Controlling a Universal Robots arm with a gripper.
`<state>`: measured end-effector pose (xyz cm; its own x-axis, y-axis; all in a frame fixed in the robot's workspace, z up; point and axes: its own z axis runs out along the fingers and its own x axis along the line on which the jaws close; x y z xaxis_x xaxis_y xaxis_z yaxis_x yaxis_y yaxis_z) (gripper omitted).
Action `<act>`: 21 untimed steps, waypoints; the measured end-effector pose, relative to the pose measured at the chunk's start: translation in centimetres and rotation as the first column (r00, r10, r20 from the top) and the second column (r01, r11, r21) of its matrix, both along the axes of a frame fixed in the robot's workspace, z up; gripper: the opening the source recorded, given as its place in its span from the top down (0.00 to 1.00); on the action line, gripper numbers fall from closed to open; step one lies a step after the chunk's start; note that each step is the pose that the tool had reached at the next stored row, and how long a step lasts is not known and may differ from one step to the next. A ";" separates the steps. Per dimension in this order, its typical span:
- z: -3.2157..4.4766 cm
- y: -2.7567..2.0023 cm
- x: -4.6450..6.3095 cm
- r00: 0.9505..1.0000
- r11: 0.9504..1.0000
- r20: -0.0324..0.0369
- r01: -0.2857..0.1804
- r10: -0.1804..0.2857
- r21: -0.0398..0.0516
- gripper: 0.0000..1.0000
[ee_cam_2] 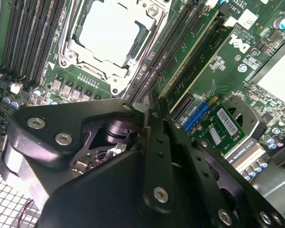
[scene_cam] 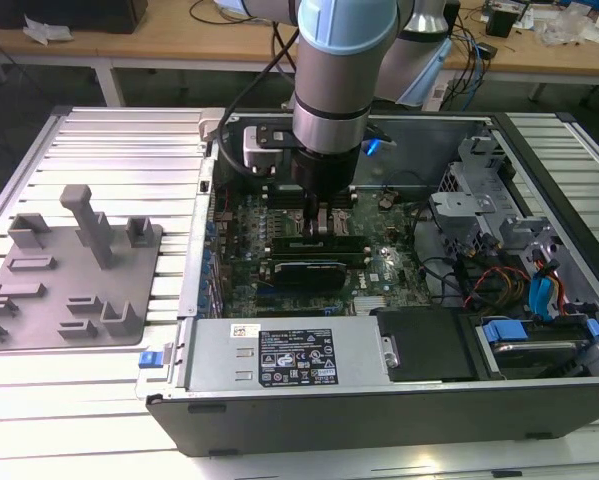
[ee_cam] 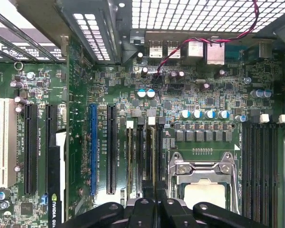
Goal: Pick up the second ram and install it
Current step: 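Insert the second ram into the second slot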
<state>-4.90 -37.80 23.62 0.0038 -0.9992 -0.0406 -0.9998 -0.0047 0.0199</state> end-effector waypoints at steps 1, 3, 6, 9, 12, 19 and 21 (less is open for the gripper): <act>0.00 0.00 0.0 1.000 1.000 0.000 0.002 -0.002 0.000 0.90; -0.04 0.00 0.0 1.000 1.000 0.000 0.004 -0.004 0.000 0.90; -0.05 0.01 -0.1 1.000 1.000 0.000 0.008 -0.008 0.000 0.90; -0.05 -0.05 -0.1 1.000 1.000 0.000 0.008 -0.008 0.000 0.90; -0.05 -0.05 -0.1 1.000 1.000 0.000 0.017 -0.017 0.000 0.90; -0.16 -0.06 -0.1 1.000 1.000 0.000 0.017 -0.017 0.000 0.90; -0.19 -0.06 -0.1 1.000 1.000 0.000 0.017 -0.017 0.000 0.90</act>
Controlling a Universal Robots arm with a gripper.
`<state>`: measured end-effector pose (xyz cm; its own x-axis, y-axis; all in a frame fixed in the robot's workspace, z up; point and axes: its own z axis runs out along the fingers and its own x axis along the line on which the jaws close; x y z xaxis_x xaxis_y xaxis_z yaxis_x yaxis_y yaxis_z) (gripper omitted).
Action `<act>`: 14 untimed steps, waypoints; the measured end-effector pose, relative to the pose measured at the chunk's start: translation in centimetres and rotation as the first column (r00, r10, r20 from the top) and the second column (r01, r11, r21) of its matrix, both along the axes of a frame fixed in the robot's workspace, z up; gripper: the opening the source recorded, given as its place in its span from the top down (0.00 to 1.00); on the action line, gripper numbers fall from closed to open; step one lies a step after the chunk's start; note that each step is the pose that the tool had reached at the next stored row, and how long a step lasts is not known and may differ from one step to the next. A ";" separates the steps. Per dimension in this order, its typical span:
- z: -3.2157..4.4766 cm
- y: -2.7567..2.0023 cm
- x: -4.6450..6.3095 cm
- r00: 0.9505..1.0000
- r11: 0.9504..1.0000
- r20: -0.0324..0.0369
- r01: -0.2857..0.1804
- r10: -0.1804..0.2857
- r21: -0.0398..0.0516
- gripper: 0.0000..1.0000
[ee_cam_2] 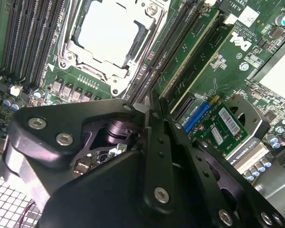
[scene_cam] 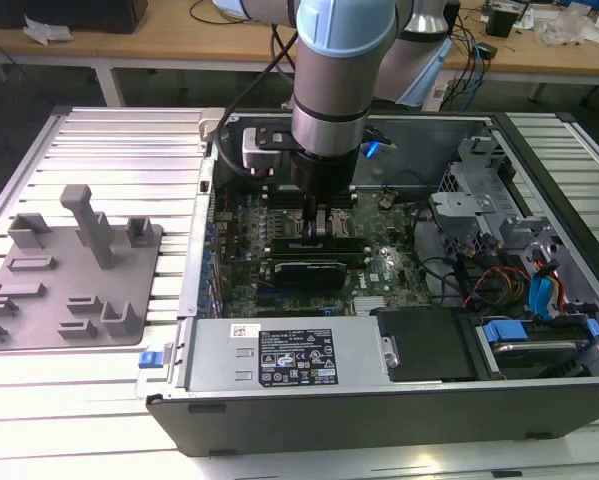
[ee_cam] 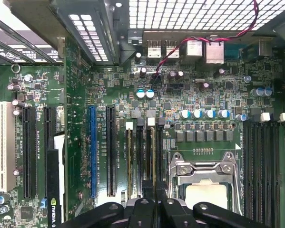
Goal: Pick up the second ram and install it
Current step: 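Insert the second ram into the second slot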
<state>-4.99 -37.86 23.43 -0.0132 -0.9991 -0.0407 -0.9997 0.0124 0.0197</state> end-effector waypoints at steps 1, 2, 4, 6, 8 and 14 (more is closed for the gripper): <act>-0.01 0.00 0.0 1.000 1.000 0.000 0.000 0.000 0.000 0.90; -0.02 0.00 0.1 1.000 1.000 0.000 0.000 0.000 0.001 0.90; -0.02 0.00 0.1 1.000 1.000 0.000 0.000 0.000 0.001 0.90; -0.04 0.00 0.0 1.000 1.000 0.000 0.000 0.000 0.001 0.90; -0.05 0.00 0.0 1.000 1.000 0.000 0.000 0.000 0.001 0.90; -0.17 0.00 0.0 1.000 1.000 0.001 0.000 0.000 0.002 0.90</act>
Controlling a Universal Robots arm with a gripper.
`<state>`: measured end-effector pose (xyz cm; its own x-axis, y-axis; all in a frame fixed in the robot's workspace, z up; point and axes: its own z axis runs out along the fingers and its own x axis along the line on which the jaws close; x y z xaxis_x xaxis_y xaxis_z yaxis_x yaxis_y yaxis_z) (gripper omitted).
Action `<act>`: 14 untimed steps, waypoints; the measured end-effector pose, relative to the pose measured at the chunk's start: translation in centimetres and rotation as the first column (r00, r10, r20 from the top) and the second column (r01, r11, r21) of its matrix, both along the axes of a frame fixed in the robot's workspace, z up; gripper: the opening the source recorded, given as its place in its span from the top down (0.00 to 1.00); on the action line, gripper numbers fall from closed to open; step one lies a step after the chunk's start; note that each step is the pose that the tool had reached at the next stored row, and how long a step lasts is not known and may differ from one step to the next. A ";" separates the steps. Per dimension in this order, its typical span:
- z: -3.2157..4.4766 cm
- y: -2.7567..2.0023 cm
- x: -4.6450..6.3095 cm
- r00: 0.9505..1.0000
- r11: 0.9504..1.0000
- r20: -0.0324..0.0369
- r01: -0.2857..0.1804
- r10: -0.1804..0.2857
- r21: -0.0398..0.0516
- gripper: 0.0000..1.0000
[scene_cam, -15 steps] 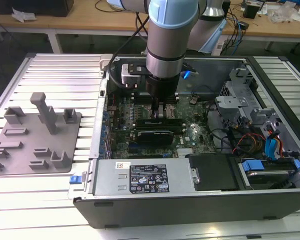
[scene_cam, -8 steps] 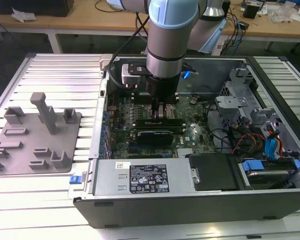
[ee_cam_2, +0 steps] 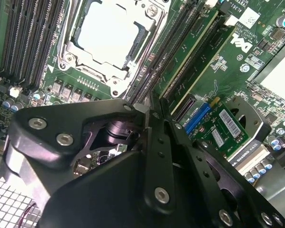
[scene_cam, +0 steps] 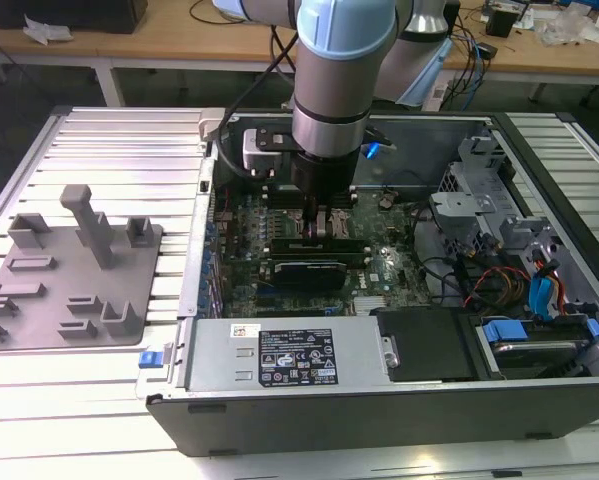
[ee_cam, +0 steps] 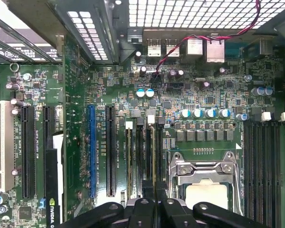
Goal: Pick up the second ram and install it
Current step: 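Insert the second ram into the second slot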
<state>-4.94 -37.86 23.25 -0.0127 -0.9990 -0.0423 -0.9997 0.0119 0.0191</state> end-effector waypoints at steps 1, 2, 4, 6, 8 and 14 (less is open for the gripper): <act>0.04 0.00 0.0 1.000 1.000 0.000 0.000 0.000 0.000 0.90; 0.18 0.00 0.0 1.000 1.000 0.000 0.000 0.000 0.000 0.90; 0.31 0.00 0.0 1.000 1.000 0.000 0.000 0.000 0.000 0.90; 0.31 0.00 0.0 1.000 1.000 0.003 -0.001 0.001 0.000 0.90; 0.28 0.00 0.0 1.000 1.000 0.003 -0.001 0.001 0.000 0.90; 0.18 0.00 -0.1 1.000 1.000 0.006 -0.003 0.003 0.000 0.90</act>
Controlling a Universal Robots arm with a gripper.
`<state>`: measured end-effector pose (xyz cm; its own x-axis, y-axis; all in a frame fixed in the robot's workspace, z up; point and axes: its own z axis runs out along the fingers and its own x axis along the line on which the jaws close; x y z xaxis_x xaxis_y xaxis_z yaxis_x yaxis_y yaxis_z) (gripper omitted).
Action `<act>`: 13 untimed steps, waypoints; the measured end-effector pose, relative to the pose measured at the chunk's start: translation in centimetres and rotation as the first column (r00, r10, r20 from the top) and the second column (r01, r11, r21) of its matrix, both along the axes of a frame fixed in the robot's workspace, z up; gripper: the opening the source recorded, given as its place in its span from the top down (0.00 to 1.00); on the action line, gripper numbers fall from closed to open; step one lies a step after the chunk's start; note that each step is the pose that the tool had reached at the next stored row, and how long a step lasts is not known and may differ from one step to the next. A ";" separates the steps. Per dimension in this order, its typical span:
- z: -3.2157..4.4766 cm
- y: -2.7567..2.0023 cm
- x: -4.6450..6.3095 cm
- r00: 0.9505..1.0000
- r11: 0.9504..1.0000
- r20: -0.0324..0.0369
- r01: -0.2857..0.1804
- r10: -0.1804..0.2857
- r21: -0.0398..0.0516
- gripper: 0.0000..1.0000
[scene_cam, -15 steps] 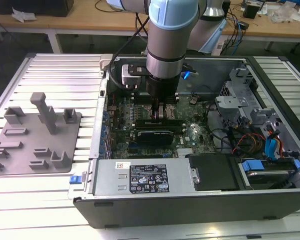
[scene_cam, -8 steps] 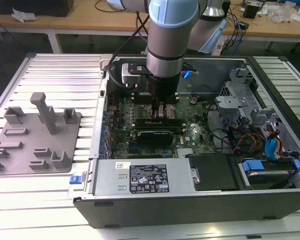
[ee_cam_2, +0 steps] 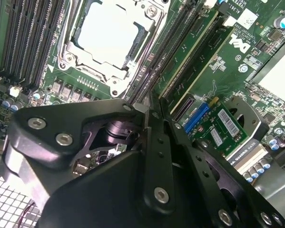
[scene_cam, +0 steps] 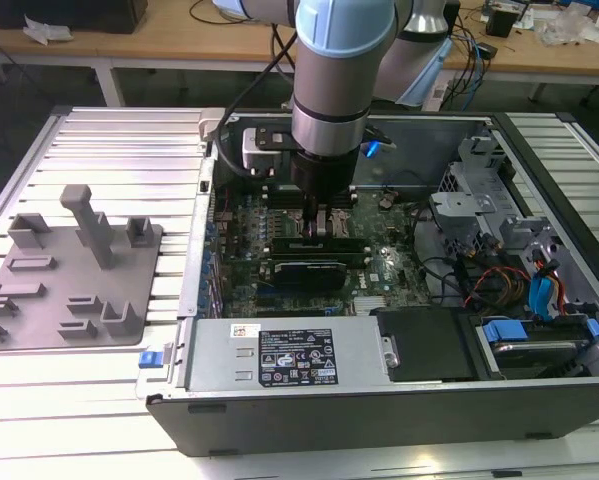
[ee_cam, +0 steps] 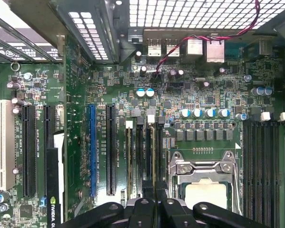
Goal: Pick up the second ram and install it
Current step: 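Insert the second ram into the second slot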
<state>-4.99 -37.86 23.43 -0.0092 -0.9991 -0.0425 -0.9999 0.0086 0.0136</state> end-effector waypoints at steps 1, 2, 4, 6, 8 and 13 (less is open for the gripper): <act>0.00 0.00 0.0 1.000 1.000 0.000 0.000 0.000 0.000 0.90; 0.00 0.00 0.0 1.000 1.000 0.000 -0.001 0.001 0.000 0.90; 0.00 -0.01 0.0 1.000 1.000 0.000 -0.020 0.020 0.000 0.90; -0.03 0.00 0.0 1.000 1.000 0.000 -0.021 0.021 0.000 0.90; -0.11 0.00 0.0 1.000 1.000 0.000 -0.021 0.021 0.001 0.90; -0.25 0.00 0.0 1.000 1.000 0.000 -0.021 0.021 0.002 0.90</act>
